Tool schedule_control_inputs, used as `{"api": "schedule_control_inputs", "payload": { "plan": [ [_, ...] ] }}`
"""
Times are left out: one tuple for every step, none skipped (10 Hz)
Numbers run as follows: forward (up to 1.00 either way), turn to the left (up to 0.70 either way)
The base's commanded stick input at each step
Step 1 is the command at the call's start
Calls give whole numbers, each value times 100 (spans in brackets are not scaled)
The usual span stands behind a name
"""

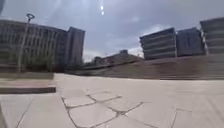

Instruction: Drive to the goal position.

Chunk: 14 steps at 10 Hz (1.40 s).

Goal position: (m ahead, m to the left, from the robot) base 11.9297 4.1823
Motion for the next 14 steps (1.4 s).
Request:
{"api": "schedule_control_inputs", "payload": {
  "plan": [
    [100,3],
    [100,3],
    [100,2],
    [100,3],
    [100,2],
    [100,2],
    [100,3],
    [100,2],
    [100,2],
    [100,6],
    [100,16],
    [100,33],
    [100,35],
    [100,1]
  ]
}}
